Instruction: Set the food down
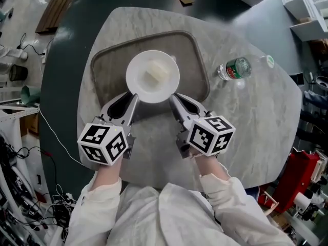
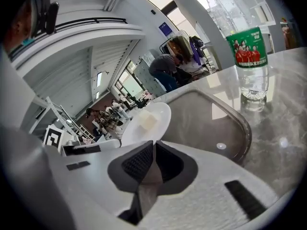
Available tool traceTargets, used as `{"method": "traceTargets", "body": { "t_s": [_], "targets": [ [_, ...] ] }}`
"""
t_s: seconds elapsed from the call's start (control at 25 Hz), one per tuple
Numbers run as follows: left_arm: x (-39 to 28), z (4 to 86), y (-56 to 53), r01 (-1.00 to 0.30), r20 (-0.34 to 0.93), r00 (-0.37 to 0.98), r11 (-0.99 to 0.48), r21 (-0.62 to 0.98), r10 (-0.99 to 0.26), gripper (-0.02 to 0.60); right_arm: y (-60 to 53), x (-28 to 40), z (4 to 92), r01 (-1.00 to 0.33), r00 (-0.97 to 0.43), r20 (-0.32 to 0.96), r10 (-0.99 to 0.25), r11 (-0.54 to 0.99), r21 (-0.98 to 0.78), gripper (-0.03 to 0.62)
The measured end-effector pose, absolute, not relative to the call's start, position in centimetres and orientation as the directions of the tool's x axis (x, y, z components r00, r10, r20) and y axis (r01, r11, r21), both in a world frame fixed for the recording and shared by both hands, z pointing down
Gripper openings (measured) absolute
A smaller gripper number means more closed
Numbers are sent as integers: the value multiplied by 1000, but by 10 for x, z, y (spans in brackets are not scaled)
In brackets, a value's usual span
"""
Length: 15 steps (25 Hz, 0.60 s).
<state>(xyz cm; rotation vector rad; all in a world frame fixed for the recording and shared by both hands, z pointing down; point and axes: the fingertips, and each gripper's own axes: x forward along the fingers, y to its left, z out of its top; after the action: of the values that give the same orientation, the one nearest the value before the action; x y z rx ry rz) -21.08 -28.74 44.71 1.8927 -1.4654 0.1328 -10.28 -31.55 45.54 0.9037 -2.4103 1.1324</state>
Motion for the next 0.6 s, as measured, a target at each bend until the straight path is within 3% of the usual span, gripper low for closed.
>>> {"method": "traceTargets", "body": {
  "t_s": [0.6],
  "targets": [
    [-218, 468, -293, -882, 554, 323, -33, 469, -768, 69, -321, -109, 473, -678, -733, 569, -373, 464, -570, 15]
  ]
}}
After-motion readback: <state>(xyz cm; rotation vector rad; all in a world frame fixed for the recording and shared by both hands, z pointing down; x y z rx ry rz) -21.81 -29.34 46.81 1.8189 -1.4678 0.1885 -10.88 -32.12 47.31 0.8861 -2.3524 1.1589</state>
